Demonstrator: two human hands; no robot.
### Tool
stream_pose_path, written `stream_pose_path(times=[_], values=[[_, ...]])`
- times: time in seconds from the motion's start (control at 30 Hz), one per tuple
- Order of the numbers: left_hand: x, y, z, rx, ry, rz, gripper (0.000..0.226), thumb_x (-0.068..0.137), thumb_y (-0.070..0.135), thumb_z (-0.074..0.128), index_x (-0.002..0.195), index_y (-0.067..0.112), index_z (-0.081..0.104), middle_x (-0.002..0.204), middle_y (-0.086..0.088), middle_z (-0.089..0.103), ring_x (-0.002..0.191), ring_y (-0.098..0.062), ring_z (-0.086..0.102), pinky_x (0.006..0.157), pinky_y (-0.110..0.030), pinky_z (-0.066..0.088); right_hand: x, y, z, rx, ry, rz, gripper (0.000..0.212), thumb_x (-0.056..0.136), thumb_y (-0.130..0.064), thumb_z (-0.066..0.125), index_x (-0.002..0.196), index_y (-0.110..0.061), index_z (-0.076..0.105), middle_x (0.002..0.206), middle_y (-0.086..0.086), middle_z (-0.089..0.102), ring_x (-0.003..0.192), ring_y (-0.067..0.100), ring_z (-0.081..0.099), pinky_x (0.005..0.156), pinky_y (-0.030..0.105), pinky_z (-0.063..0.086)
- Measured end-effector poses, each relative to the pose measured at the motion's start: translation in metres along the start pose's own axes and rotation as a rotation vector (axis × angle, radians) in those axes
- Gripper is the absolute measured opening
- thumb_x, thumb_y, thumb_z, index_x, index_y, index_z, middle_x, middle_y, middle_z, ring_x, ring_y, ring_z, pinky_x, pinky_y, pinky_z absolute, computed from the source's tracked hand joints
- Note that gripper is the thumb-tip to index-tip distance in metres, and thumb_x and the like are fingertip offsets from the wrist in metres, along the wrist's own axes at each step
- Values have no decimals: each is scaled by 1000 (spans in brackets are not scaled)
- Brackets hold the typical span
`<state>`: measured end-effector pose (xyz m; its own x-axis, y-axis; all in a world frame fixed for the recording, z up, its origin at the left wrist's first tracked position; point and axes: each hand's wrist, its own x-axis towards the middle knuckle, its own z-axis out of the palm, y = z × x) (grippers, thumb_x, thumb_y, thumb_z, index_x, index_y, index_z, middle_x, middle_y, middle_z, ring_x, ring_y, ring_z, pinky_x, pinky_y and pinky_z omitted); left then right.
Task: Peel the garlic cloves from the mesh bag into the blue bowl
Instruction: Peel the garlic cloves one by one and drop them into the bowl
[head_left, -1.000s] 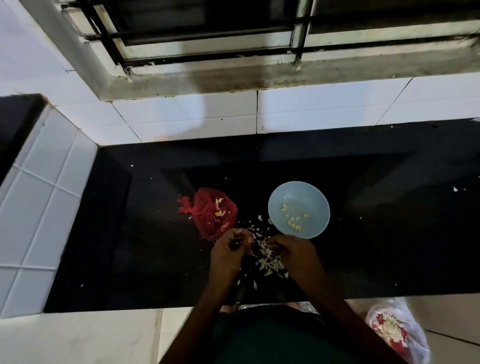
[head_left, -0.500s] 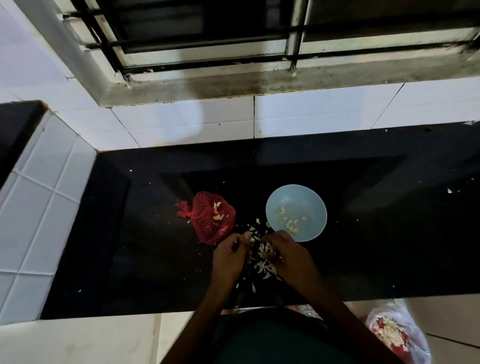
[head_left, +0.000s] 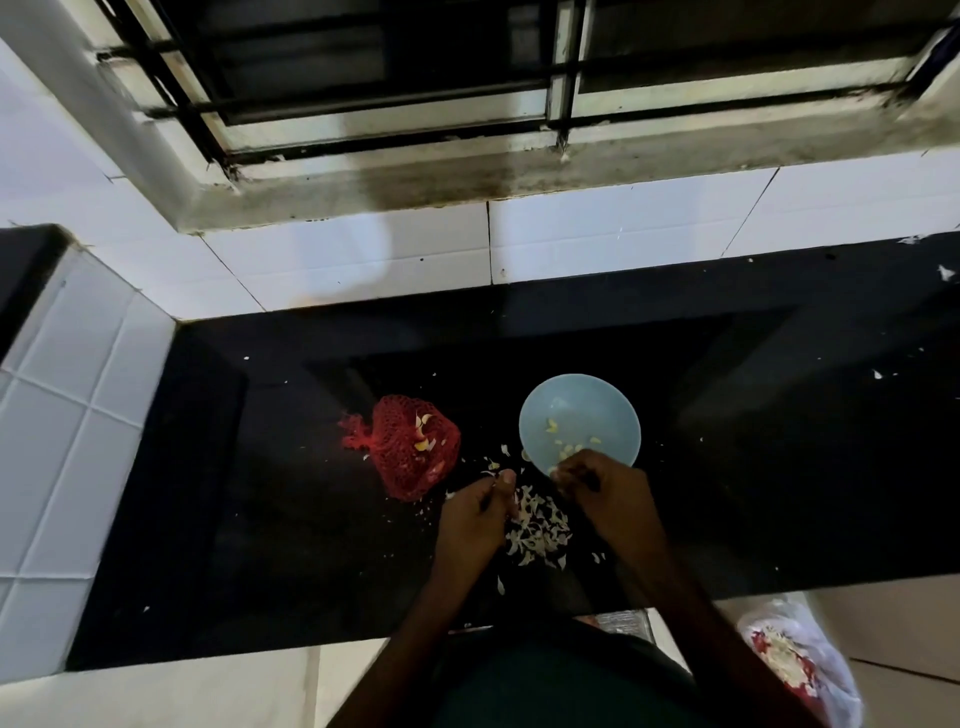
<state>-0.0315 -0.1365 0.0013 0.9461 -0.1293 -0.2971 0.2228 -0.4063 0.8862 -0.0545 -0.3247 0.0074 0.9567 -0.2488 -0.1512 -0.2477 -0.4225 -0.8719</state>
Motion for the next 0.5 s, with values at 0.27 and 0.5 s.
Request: stream_pose_path(times=[0.27,0.5], values=[[9,-23,-10,16,-14,-125,39,104,37,55,72,16,65,60,4,65,51,-6,59,60,-28,50,41,13,-22,-234,31,18,7,92,-23,72,87,-18,70,83,-6,72,78,9,68,69,27,55],[9,-42,-25,9,41,-153,15,100,18,64,87,22,70,81,1,74,61,-5,67,67,-21,56,28,16,-16,-322,3,-63,32,91,10,55,104,-14,71,107,2,69,95,15,64,81,26,51]])
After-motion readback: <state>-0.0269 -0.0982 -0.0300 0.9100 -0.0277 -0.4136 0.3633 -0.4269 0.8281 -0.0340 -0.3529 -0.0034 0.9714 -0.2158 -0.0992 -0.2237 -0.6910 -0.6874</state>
